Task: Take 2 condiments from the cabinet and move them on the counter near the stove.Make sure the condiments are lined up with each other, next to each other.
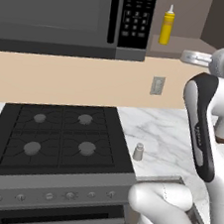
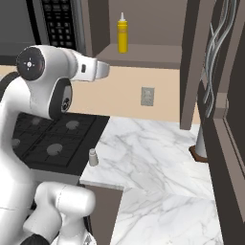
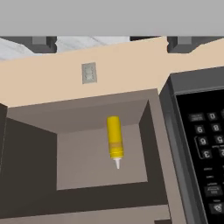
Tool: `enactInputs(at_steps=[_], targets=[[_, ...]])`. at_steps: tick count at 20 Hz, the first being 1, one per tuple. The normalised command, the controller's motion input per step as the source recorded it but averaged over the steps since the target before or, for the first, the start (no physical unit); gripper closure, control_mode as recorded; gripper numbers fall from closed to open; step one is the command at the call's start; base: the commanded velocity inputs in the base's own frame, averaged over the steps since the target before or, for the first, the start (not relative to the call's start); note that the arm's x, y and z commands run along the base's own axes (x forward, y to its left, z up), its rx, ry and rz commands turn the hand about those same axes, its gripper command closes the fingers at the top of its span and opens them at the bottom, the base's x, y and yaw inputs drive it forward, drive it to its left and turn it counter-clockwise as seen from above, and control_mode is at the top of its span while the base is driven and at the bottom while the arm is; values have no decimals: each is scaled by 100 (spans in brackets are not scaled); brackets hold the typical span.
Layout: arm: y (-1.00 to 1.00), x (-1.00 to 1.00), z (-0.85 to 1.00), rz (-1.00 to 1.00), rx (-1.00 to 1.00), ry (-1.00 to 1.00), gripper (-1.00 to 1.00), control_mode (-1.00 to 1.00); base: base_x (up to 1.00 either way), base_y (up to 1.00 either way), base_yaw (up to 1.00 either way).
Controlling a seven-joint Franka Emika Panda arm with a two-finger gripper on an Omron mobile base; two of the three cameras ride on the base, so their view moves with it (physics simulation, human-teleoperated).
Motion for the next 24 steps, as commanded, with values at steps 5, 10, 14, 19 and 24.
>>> enactInputs(at_steps=[5, 10, 14, 19, 24], targets=[[-9, 36, 0, 0, 0, 7, -100, -100, 0, 0, 0], [-8, 28, 0, 1, 0, 4, -100, -100, 0, 0, 0], [-2, 24, 0, 6, 0, 0, -100, -100, 0, 0, 0], [0, 37, 6, 12, 0, 1, -100, -100, 0, 0, 0], [-2, 27, 8, 8, 0, 7, -100, -100, 0, 0, 0]])
